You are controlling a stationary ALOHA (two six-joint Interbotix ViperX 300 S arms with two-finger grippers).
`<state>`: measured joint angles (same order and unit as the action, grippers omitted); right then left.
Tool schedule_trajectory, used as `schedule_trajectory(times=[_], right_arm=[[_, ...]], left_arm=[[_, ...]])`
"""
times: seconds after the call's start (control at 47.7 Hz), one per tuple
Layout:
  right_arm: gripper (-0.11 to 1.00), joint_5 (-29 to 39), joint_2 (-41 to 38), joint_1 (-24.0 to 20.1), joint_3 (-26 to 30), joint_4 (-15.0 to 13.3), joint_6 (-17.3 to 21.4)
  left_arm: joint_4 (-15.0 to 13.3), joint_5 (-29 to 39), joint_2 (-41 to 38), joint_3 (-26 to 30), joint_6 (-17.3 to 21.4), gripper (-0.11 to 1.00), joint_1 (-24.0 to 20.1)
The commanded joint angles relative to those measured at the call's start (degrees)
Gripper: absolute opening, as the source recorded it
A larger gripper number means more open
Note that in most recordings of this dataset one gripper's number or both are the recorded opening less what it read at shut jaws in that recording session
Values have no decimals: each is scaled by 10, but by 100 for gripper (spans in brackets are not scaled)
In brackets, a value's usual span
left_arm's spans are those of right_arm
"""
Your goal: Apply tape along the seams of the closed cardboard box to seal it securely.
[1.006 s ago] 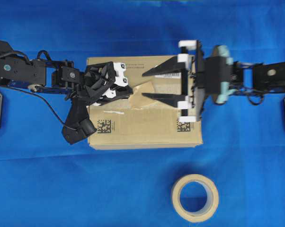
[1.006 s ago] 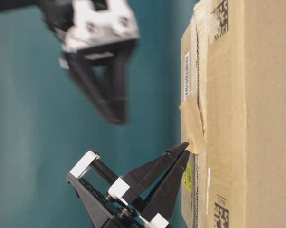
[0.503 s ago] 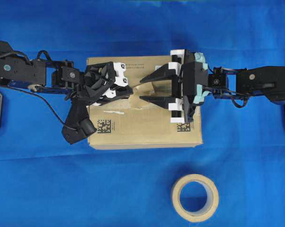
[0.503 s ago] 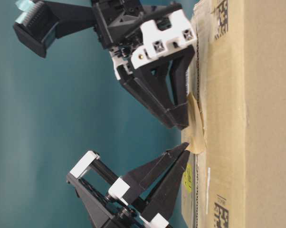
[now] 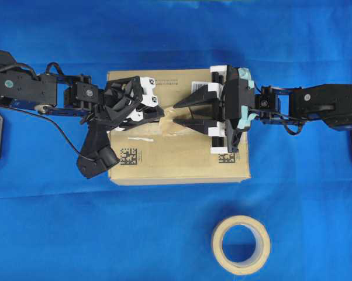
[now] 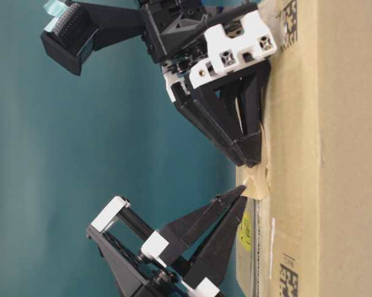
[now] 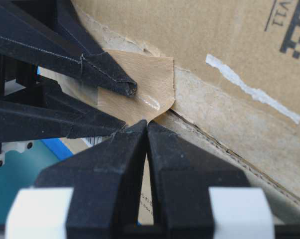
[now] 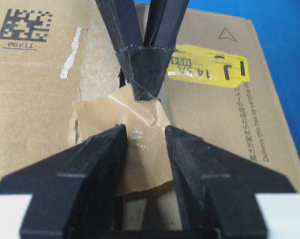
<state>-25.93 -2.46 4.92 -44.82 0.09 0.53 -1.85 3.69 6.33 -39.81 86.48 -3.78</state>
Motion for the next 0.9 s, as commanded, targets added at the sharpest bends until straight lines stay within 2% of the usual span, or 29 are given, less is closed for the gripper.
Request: schedule_trajectory(times=[0.0, 0.377, 0.691, 0.733, 0.88], right_arm=[[40, 14, 5, 2, 2, 2, -2], [40, 21, 8, 2, 1, 2, -1], [40, 19, 8, 1, 1, 2, -1], [40, 19, 8, 1, 1, 2, -1], [40, 19, 8, 2, 1, 2, -1]], left_arm=[[0, -2, 4, 13, -2, 0, -1], [3, 6, 4, 29, 0, 0, -2], [4, 62, 4, 39, 0, 2, -15], [4, 63, 4, 39, 1, 6, -16], [6, 62, 4, 40, 14, 45, -17]])
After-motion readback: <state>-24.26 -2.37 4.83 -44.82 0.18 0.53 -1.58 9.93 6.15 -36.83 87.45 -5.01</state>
